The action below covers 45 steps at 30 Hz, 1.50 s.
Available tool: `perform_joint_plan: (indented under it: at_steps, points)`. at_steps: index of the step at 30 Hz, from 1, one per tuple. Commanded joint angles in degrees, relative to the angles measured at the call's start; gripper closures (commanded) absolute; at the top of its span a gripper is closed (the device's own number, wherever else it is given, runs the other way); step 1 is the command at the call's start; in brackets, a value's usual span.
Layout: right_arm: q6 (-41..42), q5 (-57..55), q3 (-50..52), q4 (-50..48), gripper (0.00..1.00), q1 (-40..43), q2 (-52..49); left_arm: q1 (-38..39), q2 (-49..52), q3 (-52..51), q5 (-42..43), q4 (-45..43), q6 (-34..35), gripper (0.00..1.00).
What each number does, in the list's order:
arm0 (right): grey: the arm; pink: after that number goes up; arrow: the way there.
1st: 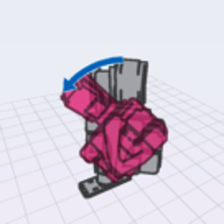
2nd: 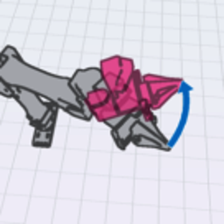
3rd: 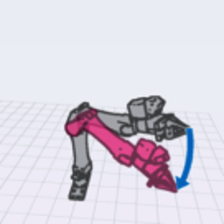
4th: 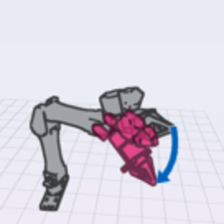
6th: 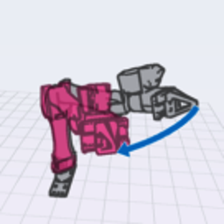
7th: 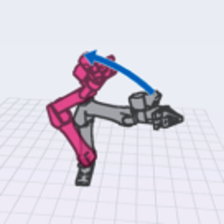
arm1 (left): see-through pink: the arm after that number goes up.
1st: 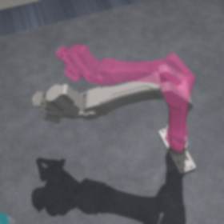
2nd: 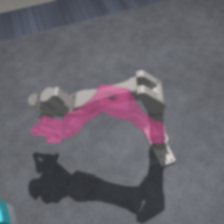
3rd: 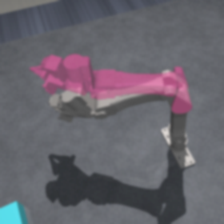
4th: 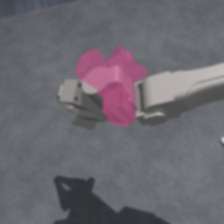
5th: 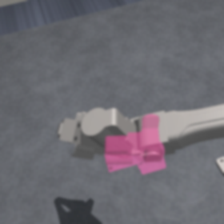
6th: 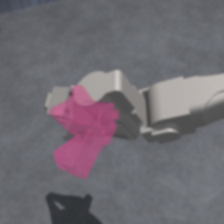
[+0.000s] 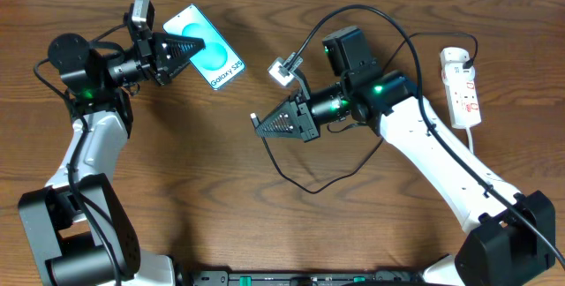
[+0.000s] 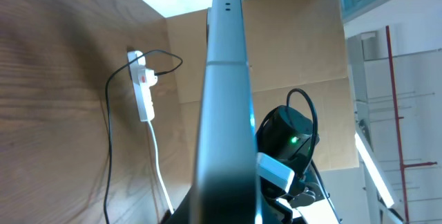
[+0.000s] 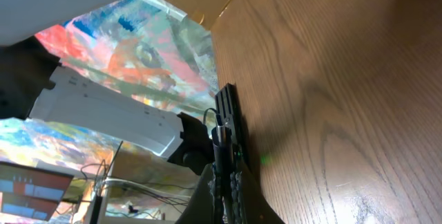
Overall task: Plug charger to phone and switch on socket
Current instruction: 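Lift the connector with the right gripper toward the phone, then move the phone with the left gripper toward the held connector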
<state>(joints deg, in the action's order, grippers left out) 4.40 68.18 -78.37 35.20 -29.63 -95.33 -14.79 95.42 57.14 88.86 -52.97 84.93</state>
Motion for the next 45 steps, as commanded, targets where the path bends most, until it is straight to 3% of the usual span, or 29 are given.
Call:
perform_joint_plan:
  at_steps: [1,15,21,38,45]
  points:
    - [3.5,-0.3,-0.5,-1.4,0.99,-0.4,0.4,0.1,-0.3,0.7,1.2,-0.8,1.8,0.93]
    - [10.6,0.9,-0.5,-8.9,0.99,-0.4,0.4,3.2,-0.3,0.7,1.2,-5.0,1.8,0.93]
    - [10.6,1.0,-0.5,-8.5,0.99,-0.5,0.1,7.2,-0.3,0.7,1.2,-5.1,1.8,0.93]
    - [10.8,0.9,-0.5,-6.4,0.99,0.3,0.0,6.7,-0.3,1.0,1.2,-7.8,2.4,0.92]
    - [9.5,1.2,-0.5,-6.2,0.99,1.6,-2.3,6.0,0.1,1.3,1.2,-7.4,-1.7,0.93]
